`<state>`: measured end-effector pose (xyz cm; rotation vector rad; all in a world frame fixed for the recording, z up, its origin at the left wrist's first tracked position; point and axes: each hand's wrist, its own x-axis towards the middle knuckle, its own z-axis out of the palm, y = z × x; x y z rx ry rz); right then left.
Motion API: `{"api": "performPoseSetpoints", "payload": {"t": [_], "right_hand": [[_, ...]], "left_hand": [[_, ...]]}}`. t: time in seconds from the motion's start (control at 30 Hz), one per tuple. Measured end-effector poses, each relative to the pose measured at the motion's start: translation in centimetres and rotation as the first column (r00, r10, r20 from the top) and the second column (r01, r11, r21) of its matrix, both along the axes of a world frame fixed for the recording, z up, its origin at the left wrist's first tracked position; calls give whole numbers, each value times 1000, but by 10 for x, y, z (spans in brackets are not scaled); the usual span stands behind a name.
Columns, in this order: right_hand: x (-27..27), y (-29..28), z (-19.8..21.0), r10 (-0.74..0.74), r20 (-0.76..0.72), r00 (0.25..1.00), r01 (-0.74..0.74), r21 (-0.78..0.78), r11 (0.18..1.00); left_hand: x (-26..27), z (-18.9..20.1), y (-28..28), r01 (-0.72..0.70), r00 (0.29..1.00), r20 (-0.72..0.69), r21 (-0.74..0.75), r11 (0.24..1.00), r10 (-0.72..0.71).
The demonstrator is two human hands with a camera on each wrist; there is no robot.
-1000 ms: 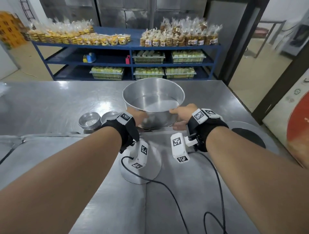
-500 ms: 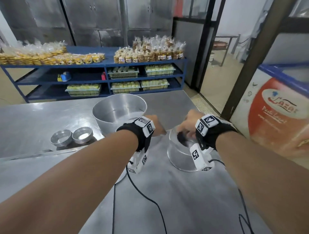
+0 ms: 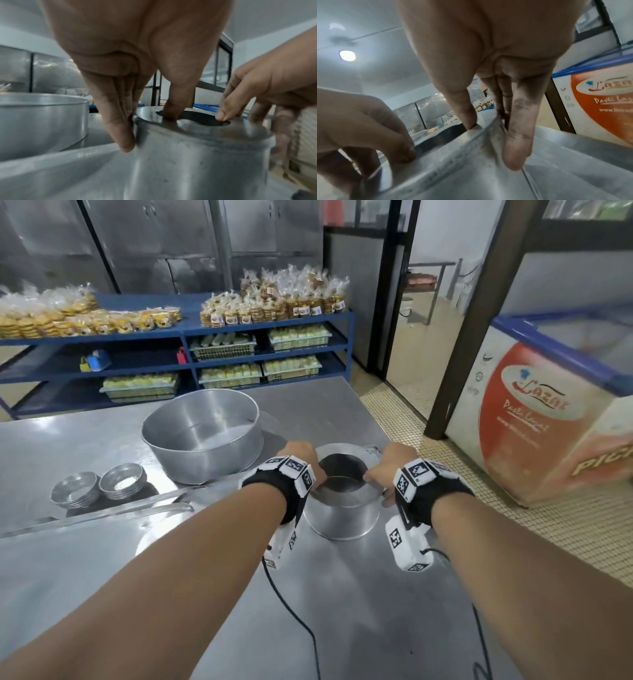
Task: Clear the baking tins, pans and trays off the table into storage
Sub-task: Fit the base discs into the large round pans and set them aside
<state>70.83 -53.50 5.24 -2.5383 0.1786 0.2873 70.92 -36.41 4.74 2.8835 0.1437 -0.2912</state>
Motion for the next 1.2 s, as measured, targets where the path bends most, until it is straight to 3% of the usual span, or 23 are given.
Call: {"api": "performPoseSetpoints", "payload": {"t": [0.2, 0.5, 0.57, 0.7, 0.77, 0.87, 1.0, 1.13, 1.2], "right_hand": [[-19, 8, 1, -52, 67, 996, 47, 72, 996], [-97, 44, 40, -110, 127, 986, 94, 127, 987], [-127, 53, 47, -125, 174, 977, 97, 159, 983], [-195, 78, 55, -162, 260, 952, 74, 318, 945], [-229, 93, 58, -171, 310, 935, 62, 334, 940], [-279, 112, 60, -146, 362, 920, 32, 304, 952], [-339, 133, 57, -81, 404, 911, -48, 301, 952], [-388, 144, 46, -8, 403, 915, -131, 316, 940], [-406, 144, 38, 47, 355, 934, -179, 347, 921]], "left_hand": [[-26, 14, 8, -177, 984, -45, -197, 964, 171], [-109, 61, 51, -244, 969, -60, -377, 893, 239], [-137, 70, 66, -277, 958, -81, -521, 807, 277], [-199, 84, 95, -384, 894, -180, -778, 497, 410], [-233, 89, 111, -415, 865, -233, -828, 376, 444], [-285, 95, 133, -429, 849, -292, -867, 253, 440], [-353, 93, 159, -451, 850, -342, -865, 218, 400], [-420, 88, 178, -339, 901, -232, -903, 262, 367], [-444, 80, 186, -281, 911, -179, -929, 241, 372]]}}
